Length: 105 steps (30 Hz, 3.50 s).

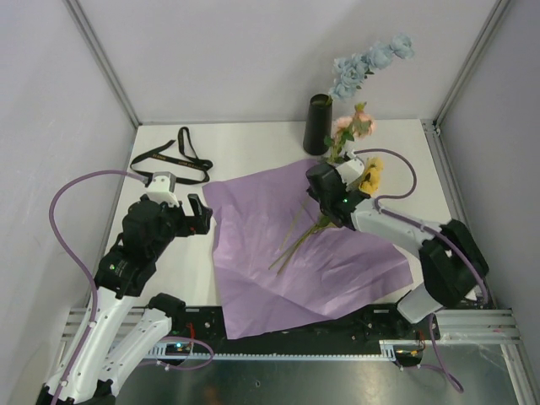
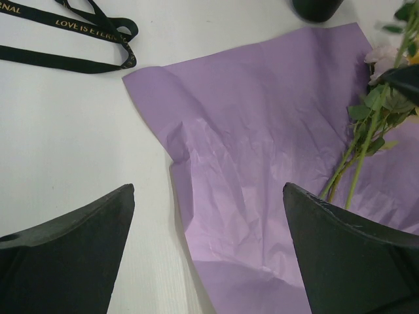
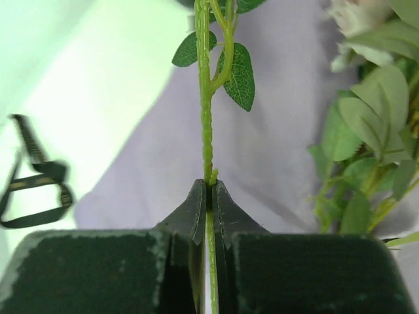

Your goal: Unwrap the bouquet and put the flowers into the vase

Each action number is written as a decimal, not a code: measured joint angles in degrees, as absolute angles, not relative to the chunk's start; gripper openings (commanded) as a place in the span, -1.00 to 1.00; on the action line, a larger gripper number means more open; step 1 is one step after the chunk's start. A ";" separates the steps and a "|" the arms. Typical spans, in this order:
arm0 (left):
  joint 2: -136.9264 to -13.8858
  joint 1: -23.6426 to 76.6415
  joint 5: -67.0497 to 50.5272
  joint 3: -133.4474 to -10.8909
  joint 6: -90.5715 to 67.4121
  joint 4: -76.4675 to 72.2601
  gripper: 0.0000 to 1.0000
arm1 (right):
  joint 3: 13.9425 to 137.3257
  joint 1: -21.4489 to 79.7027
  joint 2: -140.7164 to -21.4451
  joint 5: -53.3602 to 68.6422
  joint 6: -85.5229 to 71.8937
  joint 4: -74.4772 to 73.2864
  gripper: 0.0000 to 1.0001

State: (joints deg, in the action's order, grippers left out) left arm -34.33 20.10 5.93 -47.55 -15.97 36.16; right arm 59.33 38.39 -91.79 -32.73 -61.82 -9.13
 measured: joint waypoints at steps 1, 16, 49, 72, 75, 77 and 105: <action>-34.33 20.10 5.93 -47.57 -15.97 36.16 0.99 | 59.24 39.24 -89.84 -34.15 -61.06 -8.21 -1.00; -34.33 20.10 5.89 -47.55 -15.97 36.16 0.99 | 55.24 43.64 -77.95 -34.46 -33.47 21.74 -1.00; -34.04 20.12 5.91 -47.48 -15.97 36.16 0.99 | 98.10 16.73 -113.86 6.02 2.81 71.16 -1.00; -35.59 20.10 7.22 -46.94 -15.97 36.18 0.99 | 111.77 15.38 -134.58 4.14 -3.01 66.72 -1.00; -35.59 20.10 7.27 -46.94 -15.94 36.18 0.99 | 105.21 15.70 -132.68 3.25 -2.90 66.61 -0.81; -35.57 20.10 7.31 -46.94 -15.94 36.21 0.99 | 99.72 16.12 -130.69 2.31 -2.59 66.04 -0.68; -35.20 20.10 7.31 -46.94 -15.84 36.21 0.99 | 66.39 29.23 -77.12 -16.27 -32.86 -3.22 0.02</action>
State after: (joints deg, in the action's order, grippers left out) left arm -35.20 20.10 7.31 -46.94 -15.84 36.21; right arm 66.39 29.23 -77.12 -16.27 -32.86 -3.22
